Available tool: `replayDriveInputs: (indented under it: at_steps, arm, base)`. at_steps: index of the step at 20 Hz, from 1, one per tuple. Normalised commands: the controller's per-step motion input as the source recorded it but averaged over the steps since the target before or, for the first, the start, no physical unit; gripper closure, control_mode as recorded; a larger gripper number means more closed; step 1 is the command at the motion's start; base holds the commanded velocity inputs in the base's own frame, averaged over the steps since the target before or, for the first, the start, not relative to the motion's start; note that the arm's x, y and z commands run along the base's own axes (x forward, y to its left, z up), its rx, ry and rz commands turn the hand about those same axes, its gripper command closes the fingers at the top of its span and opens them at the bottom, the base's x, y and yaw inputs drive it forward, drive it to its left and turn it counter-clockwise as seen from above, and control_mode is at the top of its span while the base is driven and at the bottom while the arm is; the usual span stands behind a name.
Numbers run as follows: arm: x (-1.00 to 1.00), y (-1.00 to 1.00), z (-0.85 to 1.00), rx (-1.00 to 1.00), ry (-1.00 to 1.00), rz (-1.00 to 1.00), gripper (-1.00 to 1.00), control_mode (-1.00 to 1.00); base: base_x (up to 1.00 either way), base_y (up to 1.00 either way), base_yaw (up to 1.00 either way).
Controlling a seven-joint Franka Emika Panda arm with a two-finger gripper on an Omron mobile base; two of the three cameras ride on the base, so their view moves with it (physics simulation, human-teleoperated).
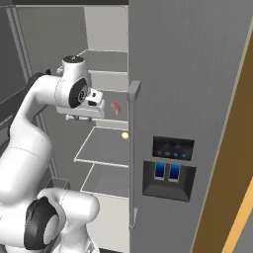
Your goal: Take the steak from the fridge and place it on the digital scale on the counter by the fridge. Wait a few seconds for a reading, then move it to the plate on the dining counter.
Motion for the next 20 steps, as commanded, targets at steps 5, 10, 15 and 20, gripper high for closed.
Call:
replayDriveInputs:
  at_steps: [5, 10, 15, 20]
  arm:
    - [0.00, -0.03, -0.03, 0.00, -0.04, 0.00, -1.00, -1.00]
    - [0.15, -0.29, -0.13, 0.00, -0.18, 0.00, -1.00, -1.00]
    - [0.47, -0.19, -0.05, 0.00, -0.13, -0.01, -1.00, -1.00]
    - [0.47, -0.05, -0.09, 0.00, -0.14, 0.00, -1.00, -1.00]
  base:
    - [0.00, 0.00, 0.00]
    - [0.00, 0.00, 0.00]
    - [0.00, 0.00, 0.00]
    - [0.00, 0.00, 0.00]
